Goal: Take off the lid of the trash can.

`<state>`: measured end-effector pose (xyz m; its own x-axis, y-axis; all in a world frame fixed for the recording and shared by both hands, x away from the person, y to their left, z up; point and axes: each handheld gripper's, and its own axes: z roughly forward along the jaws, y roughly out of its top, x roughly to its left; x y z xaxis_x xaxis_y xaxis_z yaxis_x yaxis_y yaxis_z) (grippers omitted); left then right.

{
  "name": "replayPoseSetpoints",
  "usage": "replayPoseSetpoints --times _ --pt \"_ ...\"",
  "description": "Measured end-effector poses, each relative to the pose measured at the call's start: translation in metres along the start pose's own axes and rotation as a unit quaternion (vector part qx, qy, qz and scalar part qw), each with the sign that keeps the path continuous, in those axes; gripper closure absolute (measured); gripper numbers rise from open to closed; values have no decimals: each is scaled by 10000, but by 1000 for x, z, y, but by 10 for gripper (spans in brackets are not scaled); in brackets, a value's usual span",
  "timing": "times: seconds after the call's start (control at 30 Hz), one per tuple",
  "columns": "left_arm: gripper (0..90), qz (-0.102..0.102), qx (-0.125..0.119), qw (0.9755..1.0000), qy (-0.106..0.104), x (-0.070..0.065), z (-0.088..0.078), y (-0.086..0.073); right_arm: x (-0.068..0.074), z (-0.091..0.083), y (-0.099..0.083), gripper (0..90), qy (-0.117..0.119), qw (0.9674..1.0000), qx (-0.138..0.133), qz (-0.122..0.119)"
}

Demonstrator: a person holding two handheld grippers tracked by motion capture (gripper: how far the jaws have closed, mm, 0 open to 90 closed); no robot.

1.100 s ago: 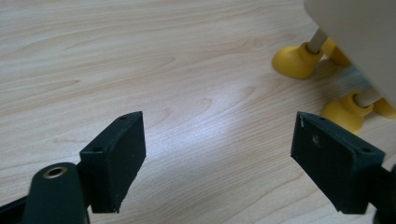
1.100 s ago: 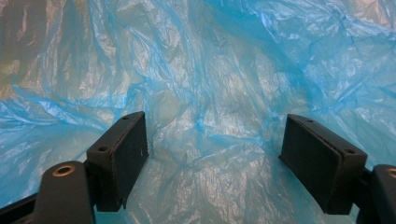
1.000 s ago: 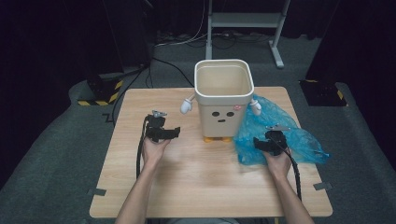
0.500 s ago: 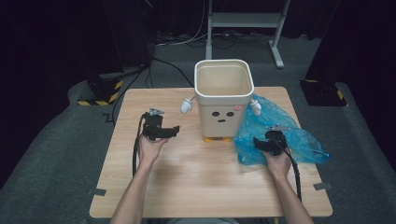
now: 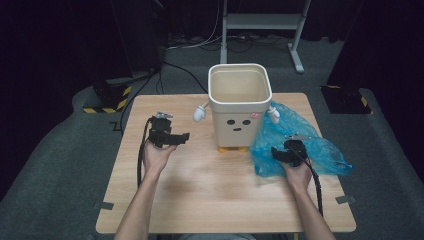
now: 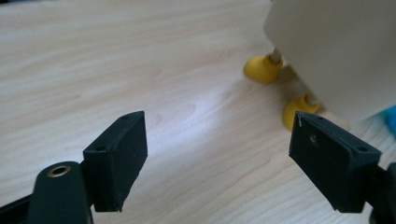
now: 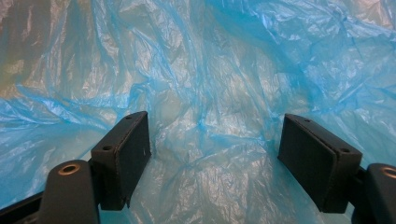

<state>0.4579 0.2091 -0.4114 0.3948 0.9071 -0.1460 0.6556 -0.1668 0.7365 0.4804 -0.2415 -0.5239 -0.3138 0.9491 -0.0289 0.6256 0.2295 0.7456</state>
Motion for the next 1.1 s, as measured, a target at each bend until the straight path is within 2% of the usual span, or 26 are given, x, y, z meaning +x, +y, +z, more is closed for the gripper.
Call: replayPoseSetpoints --times 0.2,0.6,0.67,0.77,0.87,0.93,1.0,1.1 --pt "214 144 -126 9998 -23 1 -13 9 0 0 0 245 6 10000 1 5" --pt "227 125 -298 9994 -136 -1 -29 27 0 0 0 251 22 10000 5 27" --pt "233 74 -327 9990 -290 -2 -32 31 0 0 0 254 21 10000 0 11" --pt "252 73 -369 9987 -345 -3 -37 36 0 0 0 265 46 10000 -2 11" --pt "257 201 -376 9985 -332 -5 -41 42 0 0 0 265 49 10000 -3 18" --pt "253 219 -358 9982 -419 -6 -42 45 0 0 0 265 51 10000 -3 22" --pt "247 334 -340 9979 -445 -8 -43 49 0 0 0 267 52 10000 -8 13" --pt "207 319 -399 9972 -548 -12 -45 56 0 0 0 274 61 10000 -7 17"
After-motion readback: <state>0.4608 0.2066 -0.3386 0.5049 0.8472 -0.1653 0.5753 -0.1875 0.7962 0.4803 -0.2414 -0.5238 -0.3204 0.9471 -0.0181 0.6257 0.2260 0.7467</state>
